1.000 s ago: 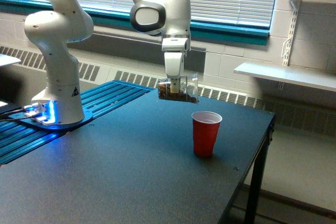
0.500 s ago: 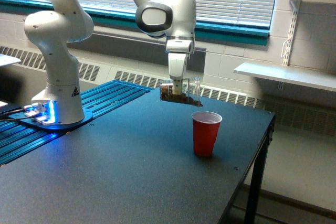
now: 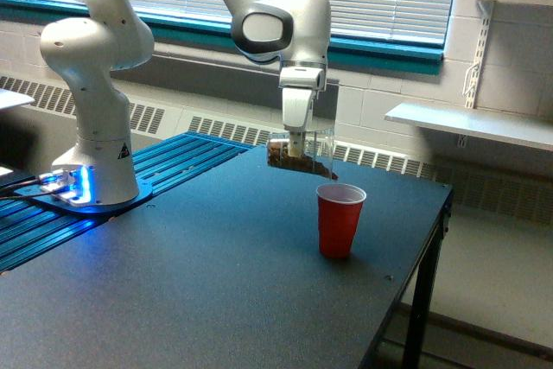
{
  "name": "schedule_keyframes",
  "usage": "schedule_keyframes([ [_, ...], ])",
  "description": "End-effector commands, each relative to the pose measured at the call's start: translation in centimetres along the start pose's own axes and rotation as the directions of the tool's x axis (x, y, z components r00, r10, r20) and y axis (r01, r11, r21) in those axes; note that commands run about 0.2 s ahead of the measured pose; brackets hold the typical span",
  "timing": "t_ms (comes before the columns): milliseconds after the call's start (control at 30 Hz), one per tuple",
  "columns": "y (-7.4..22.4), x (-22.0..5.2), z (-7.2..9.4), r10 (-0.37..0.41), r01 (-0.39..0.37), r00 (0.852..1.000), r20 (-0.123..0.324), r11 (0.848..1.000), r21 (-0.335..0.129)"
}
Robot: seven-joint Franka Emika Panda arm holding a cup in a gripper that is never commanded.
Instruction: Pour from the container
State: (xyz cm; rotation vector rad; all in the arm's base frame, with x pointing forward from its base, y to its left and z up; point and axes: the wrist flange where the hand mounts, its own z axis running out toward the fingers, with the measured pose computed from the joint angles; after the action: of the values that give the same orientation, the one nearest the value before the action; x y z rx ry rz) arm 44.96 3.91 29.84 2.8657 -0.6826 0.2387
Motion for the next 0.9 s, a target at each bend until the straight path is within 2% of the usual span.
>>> schedule_keyframes([
  [33, -0.8, 0.1, -0.2, 0.007, -0.007, 1.000, 0.001, 1.000, -0.022],
  [200, -1.2, 0.2, -0.2, 0.001, -0.001, 1.000, 0.004, 0.999, -0.044],
  [900, -1.8, 0.5, -0.1, -0.022, 0.023, 1.000, 0.017, 0.997, -0.077],
])
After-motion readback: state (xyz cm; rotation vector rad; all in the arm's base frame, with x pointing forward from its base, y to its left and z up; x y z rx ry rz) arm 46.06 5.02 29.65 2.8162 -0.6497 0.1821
